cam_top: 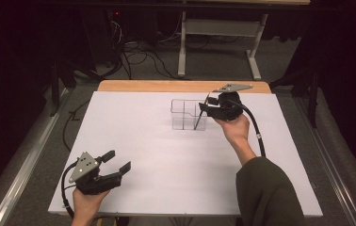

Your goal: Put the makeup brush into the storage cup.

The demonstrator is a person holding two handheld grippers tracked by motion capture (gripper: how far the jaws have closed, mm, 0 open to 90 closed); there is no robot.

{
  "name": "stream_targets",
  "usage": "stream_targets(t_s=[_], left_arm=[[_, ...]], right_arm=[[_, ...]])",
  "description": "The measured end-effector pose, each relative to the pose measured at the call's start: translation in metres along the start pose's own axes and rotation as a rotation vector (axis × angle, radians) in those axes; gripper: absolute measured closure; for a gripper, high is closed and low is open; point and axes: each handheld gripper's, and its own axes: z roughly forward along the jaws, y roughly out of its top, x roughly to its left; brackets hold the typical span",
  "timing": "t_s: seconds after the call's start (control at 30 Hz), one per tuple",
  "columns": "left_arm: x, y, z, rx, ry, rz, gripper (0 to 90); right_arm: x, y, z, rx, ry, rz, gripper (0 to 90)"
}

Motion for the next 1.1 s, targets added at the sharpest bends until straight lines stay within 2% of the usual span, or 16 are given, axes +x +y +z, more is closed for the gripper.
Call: stream_targets(t_s=[0.33, 0.47, 0.6, 0.97, 1.1], left_arm=[[-0.001, 0.000, 0.000, 0.004, 0.001, 0.005, 27.0], [-0.001, 0.000, 0.001, 0.006, 0.002, 0.007, 27.0], [-0.001, 0.000, 0.001, 0.007, 0.001, 0.007, 27.0], [-0.001, 0.000, 0.001, 0.010, 0.004, 0.009, 27.0], [-0.001, -0.001, 0.001, 0.010, 0.004, 0.006, 27.0]], right_arm=[[-0.004, -0.007, -0.013, -0.030, 0.004, 0.035, 50.8], [-0.006, -0.007, -0.018, -0.024, 0.004, 0.031, 50.0], [-0.006, -0.009, -0.023, -0.047, 0.008, 0.031, 49.3], [-0.008, -0.018, -0.032, -0.029, 0.007, 0.027, 47.0], [-0.008, -0.019, -0.037, -0.039, 0.009, 0.018, 46.1]])
